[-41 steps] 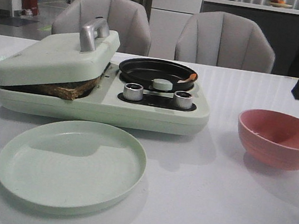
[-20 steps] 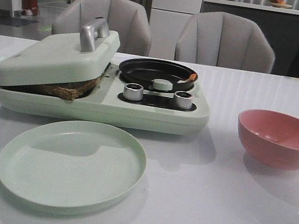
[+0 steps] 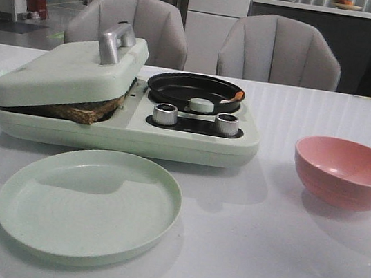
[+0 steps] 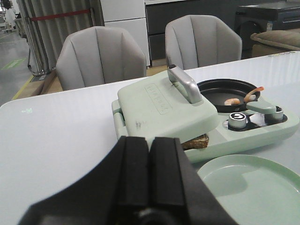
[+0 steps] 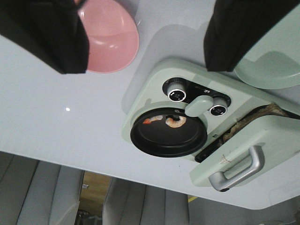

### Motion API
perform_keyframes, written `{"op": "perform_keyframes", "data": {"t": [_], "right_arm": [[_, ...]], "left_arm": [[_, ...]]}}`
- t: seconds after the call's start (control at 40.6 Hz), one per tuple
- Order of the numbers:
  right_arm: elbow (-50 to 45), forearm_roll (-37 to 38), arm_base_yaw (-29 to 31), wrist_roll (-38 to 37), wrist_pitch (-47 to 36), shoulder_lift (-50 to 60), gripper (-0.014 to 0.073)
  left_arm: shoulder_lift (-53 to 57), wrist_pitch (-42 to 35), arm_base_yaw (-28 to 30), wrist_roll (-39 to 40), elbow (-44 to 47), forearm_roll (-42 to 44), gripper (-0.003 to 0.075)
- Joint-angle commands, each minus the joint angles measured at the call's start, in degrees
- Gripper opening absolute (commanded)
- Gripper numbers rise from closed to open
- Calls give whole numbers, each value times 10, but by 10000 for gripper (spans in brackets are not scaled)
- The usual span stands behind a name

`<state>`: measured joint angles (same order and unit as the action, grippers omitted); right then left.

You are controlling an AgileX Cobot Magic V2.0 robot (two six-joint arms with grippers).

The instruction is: Make breakfast with bread and shrimp

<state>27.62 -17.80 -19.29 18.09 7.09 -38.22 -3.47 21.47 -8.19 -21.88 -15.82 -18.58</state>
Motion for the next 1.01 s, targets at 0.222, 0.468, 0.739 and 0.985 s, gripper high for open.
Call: {"op": "perform_keyframes", "data": {"t": [0.222, 0.468, 0.739, 0.985], "right_arm": [[-112, -25, -8, 4, -12, 241, 606], [-162, -23, -8, 4, -26, 298, 512], [-162, -25, -8, 4, -23, 298, -32], [-162, -25, -8, 4, -23, 298, -34]], "left_arm": [[-4, -45, -5, 5, -15, -9, 34], [-4, -45, -5, 5, -15, -9, 34], [-4, -45, -5, 5, -15, -9, 34], [-4, -45, -5, 5, -15, -9, 34]]}}
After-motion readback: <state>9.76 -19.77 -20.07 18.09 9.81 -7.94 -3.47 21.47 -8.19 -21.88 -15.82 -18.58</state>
